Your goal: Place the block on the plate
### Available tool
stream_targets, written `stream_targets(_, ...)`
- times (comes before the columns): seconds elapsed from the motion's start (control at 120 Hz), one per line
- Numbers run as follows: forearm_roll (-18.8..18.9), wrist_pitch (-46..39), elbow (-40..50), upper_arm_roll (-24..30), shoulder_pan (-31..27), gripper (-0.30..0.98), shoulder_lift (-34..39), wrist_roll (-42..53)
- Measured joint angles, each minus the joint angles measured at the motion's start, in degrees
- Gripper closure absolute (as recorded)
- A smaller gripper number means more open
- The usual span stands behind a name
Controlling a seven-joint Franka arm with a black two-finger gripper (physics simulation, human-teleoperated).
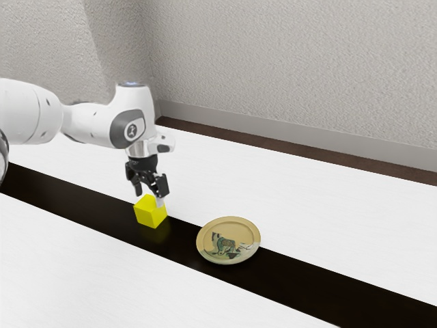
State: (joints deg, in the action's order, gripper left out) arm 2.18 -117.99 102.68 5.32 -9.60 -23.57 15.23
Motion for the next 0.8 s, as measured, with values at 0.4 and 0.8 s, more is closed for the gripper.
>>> stream_targets(0.4, -0.26, -4.53, -2.66, -0.92, -1.88, 0.00, -6.28, -0.71)
stream_targets(0.8, -0.91, -5.47, -2.16, -0.42, -2.09, 0.22, -6.98, -1.83)
